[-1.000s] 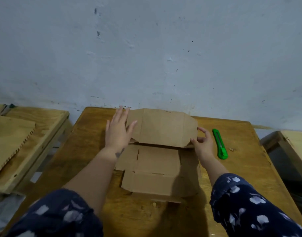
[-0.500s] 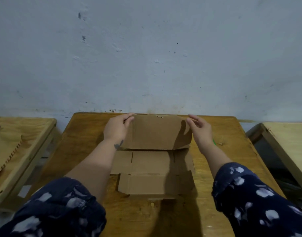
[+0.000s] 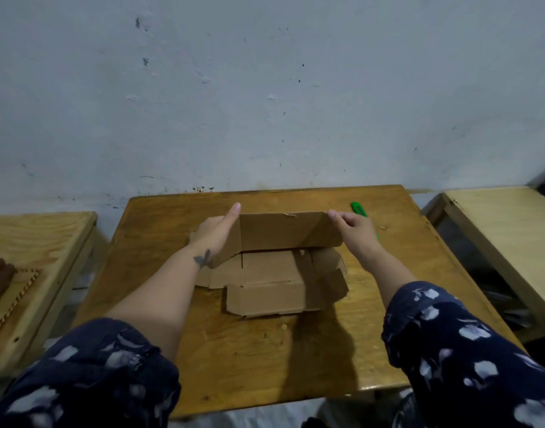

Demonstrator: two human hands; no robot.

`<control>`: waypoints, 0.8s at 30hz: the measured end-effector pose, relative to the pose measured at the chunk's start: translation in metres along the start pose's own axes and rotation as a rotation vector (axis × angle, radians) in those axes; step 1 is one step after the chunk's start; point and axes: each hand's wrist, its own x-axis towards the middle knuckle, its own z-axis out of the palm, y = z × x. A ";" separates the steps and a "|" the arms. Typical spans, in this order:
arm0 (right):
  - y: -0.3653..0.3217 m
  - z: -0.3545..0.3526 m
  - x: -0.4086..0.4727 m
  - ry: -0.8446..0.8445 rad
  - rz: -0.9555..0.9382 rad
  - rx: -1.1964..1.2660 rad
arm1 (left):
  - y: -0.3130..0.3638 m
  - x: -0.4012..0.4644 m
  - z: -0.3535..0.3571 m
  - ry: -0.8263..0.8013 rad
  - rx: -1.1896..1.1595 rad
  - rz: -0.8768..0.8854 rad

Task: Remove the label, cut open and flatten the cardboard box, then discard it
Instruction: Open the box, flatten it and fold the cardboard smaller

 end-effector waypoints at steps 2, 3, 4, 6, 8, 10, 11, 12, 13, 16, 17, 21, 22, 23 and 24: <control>0.007 -0.001 -0.013 0.000 0.027 0.012 | -0.003 -0.007 0.002 -0.051 0.005 -0.065; 0.010 -0.002 -0.020 -0.009 0.042 0.012 | -0.004 -0.012 0.003 -0.063 0.001 -0.062; 0.012 -0.003 -0.027 -0.021 0.053 0.010 | -0.006 -0.018 0.004 -0.070 -0.004 -0.059; 0.017 -0.006 -0.041 -0.036 0.043 0.001 | -0.014 -0.026 0.004 -0.096 -0.024 -0.017; 0.021 -0.009 -0.056 -0.036 -0.013 -0.039 | -0.024 -0.039 0.004 -0.168 0.012 0.062; 0.028 -0.011 -0.068 -0.046 -0.071 -0.132 | -0.037 -0.049 0.008 -0.198 0.086 0.115; 0.032 -0.012 -0.073 -0.057 -0.080 -0.180 | -0.043 -0.055 0.011 -0.200 0.104 0.119; 0.035 -0.012 -0.077 -0.069 -0.074 -0.218 | -0.048 -0.061 0.015 -0.208 0.127 0.127; 0.039 -0.012 -0.080 -0.084 -0.060 -0.248 | -0.052 -0.068 0.020 -0.221 0.164 0.145; 0.056 -0.014 -0.091 -0.138 -0.069 -0.354 | -0.061 -0.082 0.030 -0.255 0.341 0.198; 0.062 -0.015 -0.096 -0.165 -0.081 -0.390 | -0.063 -0.085 0.033 -0.260 0.396 0.202; 0.084 -0.021 -0.111 -0.318 -0.107 -0.553 | -0.069 -0.094 0.041 -0.282 0.532 0.190; 0.088 -0.022 -0.114 -0.360 -0.133 -0.616 | -0.070 -0.096 0.043 -0.284 0.527 0.177; 0.092 -0.022 -0.116 -0.386 -0.169 -0.678 | -0.071 -0.098 0.044 -0.281 0.518 0.164; 0.095 -0.021 -0.117 -0.390 -0.190 -0.722 | -0.072 -0.100 0.045 -0.273 0.511 0.153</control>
